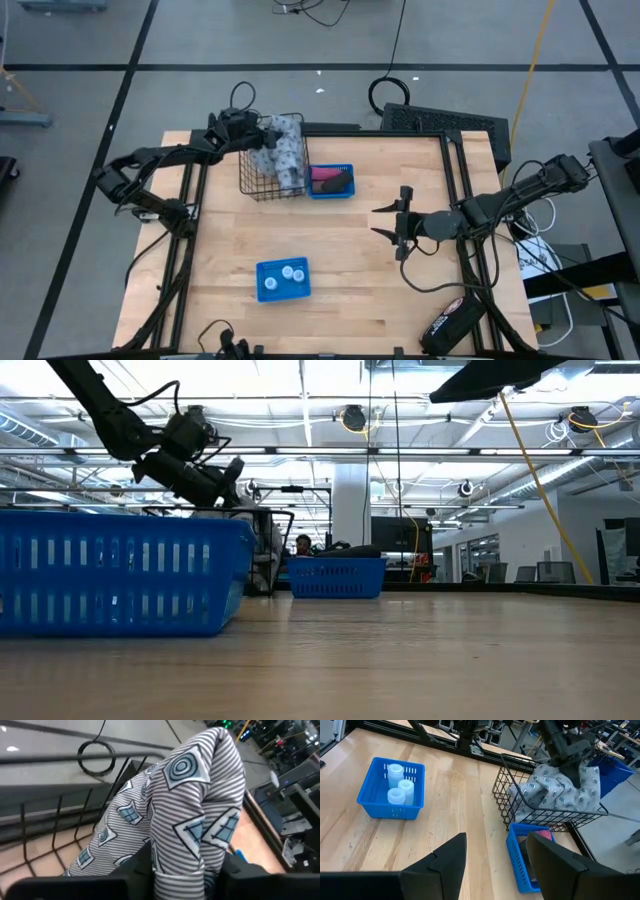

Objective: Pick & Place Medicine items
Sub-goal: Put the gray patient gown into the black wire basket

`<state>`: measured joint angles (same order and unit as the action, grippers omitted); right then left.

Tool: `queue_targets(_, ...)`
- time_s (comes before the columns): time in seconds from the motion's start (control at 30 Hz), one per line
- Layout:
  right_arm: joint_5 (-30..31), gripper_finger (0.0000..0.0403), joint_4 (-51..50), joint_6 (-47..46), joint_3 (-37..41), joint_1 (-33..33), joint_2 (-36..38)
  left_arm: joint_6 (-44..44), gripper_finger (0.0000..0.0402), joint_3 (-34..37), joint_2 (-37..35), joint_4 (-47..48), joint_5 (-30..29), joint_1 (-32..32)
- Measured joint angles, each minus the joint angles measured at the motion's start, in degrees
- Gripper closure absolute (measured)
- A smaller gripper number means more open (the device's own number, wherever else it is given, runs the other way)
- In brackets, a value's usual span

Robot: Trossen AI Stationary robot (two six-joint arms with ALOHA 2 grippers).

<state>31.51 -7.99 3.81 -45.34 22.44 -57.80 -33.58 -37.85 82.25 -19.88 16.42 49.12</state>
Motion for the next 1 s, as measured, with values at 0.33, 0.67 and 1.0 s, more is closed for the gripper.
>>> queue_targets(0.33, 0.00, 0.0207, 0.00, -0.07, 0.00, 0.00, 0.02, 2.84, 0.0239, -0.11, -0.17, 1.50, -0.01, -0.13)
queue_targets(0.67, 0.00, 0.0207, 0.00, -0.11, 0.00, 0.00, 0.02, 3.90, 0.0207, -0.11, -2.40, 1.84, 0.49, -0.56)
queue_targets(1.0, 0.00, 0.0207, 0.00, -0.11, 0.02, 0.00, 0.02, 6.91, 0.0202, -0.13, -7.94, 5.30, -3.01, -0.56)
